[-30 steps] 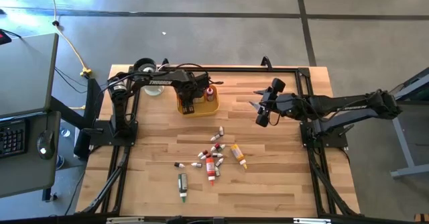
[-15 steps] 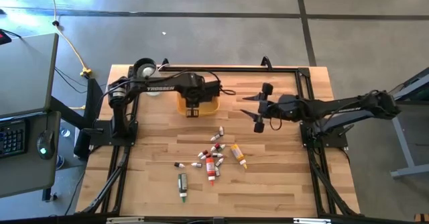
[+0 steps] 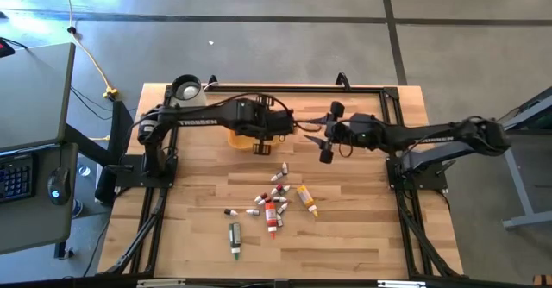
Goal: Pick & Place food coloring
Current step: Put the large yellow food coloring bottle into the yellow bin
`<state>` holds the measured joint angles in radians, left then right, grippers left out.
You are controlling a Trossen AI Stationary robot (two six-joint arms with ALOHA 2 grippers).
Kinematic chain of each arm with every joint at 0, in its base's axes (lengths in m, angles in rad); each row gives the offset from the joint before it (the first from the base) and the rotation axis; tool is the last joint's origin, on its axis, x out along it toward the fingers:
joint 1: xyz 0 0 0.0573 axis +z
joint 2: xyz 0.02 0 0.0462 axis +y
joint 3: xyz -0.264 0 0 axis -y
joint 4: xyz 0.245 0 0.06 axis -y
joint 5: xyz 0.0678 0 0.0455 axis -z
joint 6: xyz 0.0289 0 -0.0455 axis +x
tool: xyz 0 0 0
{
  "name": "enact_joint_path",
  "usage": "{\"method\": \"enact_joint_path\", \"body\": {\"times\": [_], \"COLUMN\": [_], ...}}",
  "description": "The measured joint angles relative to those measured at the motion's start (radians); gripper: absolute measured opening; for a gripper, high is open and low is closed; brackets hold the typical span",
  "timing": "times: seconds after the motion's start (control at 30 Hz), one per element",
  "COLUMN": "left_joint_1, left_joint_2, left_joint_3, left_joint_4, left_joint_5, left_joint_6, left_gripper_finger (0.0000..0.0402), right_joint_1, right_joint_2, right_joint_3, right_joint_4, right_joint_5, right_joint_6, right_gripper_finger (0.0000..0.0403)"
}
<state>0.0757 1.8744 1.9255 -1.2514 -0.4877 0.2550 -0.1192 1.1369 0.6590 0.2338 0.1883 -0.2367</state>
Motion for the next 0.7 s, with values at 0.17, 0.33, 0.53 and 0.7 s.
{"method": "enact_joint_path", "body": {"times": [0.17, 0.33, 0.53, 0.7], "left_joint_1": [0.002, 0.002, 0.002, 0.002], "left_joint_2": [0.0, 0.0, 0.0, 0.0], "left_joint_3": [0.04, 0.04, 0.04, 0.04], "left_joint_4": [0.034, 0.048, 0.07, 0.082], "left_joint_5": [0.03, 0.032, 0.041, 0.056], "left_joint_6": [0.003, 0.013, 0.032, 0.032], "left_gripper_finger": [0.0108, 0.0108, 0.0109, 0.0109], "right_joint_1": [-0.022, -0.025, -0.025, -0.025], "right_joint_2": [0.032, 0.073, 0.095, 0.095], "right_joint_3": [0.0, 0.0, 0.0, 0.0], "right_joint_4": [0.082, 0.161, 0.202, 0.218], "right_joint_5": [-0.073, -0.106, -0.105, -0.106], "right_joint_6": [0.018, 0.019, 0.01, 0.01], "right_gripper_finger": [0.0206, 0.0206, 0.0206, 0.0206]}}
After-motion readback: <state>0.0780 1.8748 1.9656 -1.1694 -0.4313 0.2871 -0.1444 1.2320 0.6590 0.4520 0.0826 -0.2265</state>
